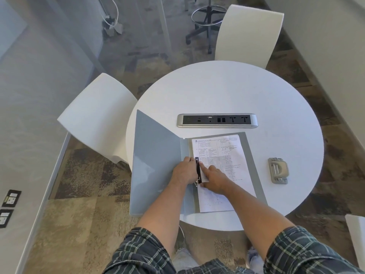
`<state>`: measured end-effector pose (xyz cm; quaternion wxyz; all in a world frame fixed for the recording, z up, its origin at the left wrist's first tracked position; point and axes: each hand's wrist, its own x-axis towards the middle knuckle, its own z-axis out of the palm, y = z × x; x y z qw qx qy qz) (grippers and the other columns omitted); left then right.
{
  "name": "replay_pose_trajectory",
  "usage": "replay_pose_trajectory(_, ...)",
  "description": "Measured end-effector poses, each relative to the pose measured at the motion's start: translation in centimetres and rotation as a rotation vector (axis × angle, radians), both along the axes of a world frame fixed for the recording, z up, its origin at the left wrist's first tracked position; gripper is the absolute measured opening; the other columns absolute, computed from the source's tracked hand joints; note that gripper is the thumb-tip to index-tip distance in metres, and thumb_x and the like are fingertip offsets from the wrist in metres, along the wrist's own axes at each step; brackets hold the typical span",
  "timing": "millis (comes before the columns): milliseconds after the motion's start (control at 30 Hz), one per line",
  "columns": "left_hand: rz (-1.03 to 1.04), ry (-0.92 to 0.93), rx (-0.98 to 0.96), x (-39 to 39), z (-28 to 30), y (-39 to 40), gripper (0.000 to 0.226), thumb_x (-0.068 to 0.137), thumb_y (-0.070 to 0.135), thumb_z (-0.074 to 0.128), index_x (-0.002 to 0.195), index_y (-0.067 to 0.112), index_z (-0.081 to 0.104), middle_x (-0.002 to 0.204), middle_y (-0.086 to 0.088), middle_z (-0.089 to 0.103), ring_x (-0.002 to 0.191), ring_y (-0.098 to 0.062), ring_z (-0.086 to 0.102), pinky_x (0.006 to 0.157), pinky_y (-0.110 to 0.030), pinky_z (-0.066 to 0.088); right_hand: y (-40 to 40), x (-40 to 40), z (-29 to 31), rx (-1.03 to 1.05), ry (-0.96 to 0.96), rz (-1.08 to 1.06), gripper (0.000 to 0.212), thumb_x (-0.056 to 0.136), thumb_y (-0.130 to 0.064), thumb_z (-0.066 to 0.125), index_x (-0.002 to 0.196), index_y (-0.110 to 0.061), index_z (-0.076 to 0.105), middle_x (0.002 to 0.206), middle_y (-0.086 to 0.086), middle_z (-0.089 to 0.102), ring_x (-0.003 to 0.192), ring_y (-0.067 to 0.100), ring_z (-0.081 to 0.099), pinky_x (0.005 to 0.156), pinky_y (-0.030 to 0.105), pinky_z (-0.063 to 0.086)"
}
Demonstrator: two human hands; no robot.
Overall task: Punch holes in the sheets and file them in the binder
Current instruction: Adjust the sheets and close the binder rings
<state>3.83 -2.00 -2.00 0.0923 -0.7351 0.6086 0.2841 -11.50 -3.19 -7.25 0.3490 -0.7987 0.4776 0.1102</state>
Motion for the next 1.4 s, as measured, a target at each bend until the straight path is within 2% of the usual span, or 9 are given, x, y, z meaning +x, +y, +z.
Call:
replay_pose_trajectory(367,-0.047,-0.048,-0.153,-1.4,5.9,1.3,0.031,0.091,0.018,0.060,0.122,0.013,0.061,0.131,-0.007,0.051,0.108,-0.028,0.059,0.086,-0.040,0.053,2.2,-2.3,0.4,-0.097,-0.078,0.016,0.080,0.094,-0.037,0.071,0.162,-0.025,0.031,0.136,0.004,0.045,0.120,0.025,0.051,0.103,0.035,0.046)
replay_pose_trajectory(633,0.040,-0.179,-0.976,-0.5,15.8,3.0,0.036,0.084,0.026,0.074,0.117,0.010,0.072,0.136,-0.020,0.058,0.128,-0.038,0.054,0.103,-0.049,0.046,0.9,-2.1,2.7,0.046,-0.134,-0.120,0.047,0.098,-0.032,0.067,0.143,-0.022,0.061,0.135,-0.001,0.059,0.112,0.018,0.065,0.102,0.038,0.052)
replay_pose_trajectory(767,0.441,-0.301,-0.420,2.7,17.6,4.5,0.077,0.092,0.057,0.059,0.153,0.018,0.031,0.160,-0.028,0.021,0.151,-0.044,0.020,0.117,-0.059,0.024,-0.1,-2.0,5.0,0.076,-0.262,-0.297,0.034,0.097,-0.032,0.069,0.129,-0.021,0.071,0.121,-0.003,0.072,0.103,0.013,0.065,0.098,0.031,0.051)
replay_pose_trajectory(833,0.548,-0.219,-0.235,4.1,17.4,5.0,0.091,0.091,0.065,0.056,0.157,0.017,0.015,0.158,-0.027,0.025,0.144,-0.045,0.033,0.114,-0.060,0.031,-0.5,-1.7,6.6,0.101,-0.339,-0.339,0.032,0.098,-0.031,0.067,0.127,-0.020,0.073,0.112,-0.003,0.074,0.097,0.011,0.069,0.100,0.034,0.053)
replay_pose_trajectory(1000,0.560,-0.036,-0.414,3.6,18.6,6.1,0.090,0.095,0.058,0.057,0.160,0.016,0.011,0.143,-0.021,0.053,0.127,-0.040,0.055,0.102,-0.055,0.048,-1.2,-0.6,10.6,0.297,-0.642,-0.386,0.048,0.103,-0.042,0.060,0.149,-0.030,0.051,0.116,-0.008,0.069,0.090,0.009,0.077,0.094,0.042,0.060)
replay_pose_trajectory(1100,0.517,0.163,-0.447,1.2,20.5,5.5,0.077,0.099,0.057,0.050,0.160,0.019,0.023,0.144,-0.013,0.059,0.131,-0.033,0.056,0.106,-0.043,0.044,-1.5,-0.5,13.8,0.460,-0.812,-0.423,0.059,0.103,-0.058,0.051,0.156,-0.040,0.036,0.134,-0.001,0.062,0.096,0.019,0.078,0.079,0.037,0.061)
replay_pose_trajectory(1233,0.386,0.528,-0.344,-2.0,19.2,4.0,0.041,0.101,0.055,0.046,0.128,0.030,0.064,0.124,0.005,0.072,0.108,-0.016,0.069,0.100,-0.036,0.051,-2.8,-3.1,16.5,0.526,-0.873,-0.511,0.058,0.096,-0.069,0.048,0.146,-0.039,0.052,0.127,-0.001,0.070,0.091,0.023,0.077,0.068,0.036,0.060)
replay_pose_trajectory(1333,0.081,0.497,-0.190,-4.2,15.9,3.4,0.032,0.104,0.042,0.047,0.124,0.030,0.069,0.124,0.006,0.070,0.112,-0.015,0.064,0.090,-0.027,0.046,-3.7,-6.5,16.3,0.422,-0.839,-0.623,0.029,0.100,-0.044,0.063,0.123,-0.027,0.069,0.111,0.002,0.075,0.076,0.014,0.072,0.060,0.028,0.055)
replay_pose_trajectory(1400,-0.099,0.423,-0.091,-5.5,12.7,3.2,0.033,0.104,0.035,0.051,0.132,0.027,0.066,0.143,0.004,0.060,0.131,-0.020,0.055,0.103,-0.028,0.041,-4.1,-9.0,14.7,0.296,-0.755,-0.708,0.012,0.097,-0.021,0.071,0.109,-0.019,0.073,0.110,0.012,0.078,0.081,0.017,0.074,0.070,0.034,0.059)
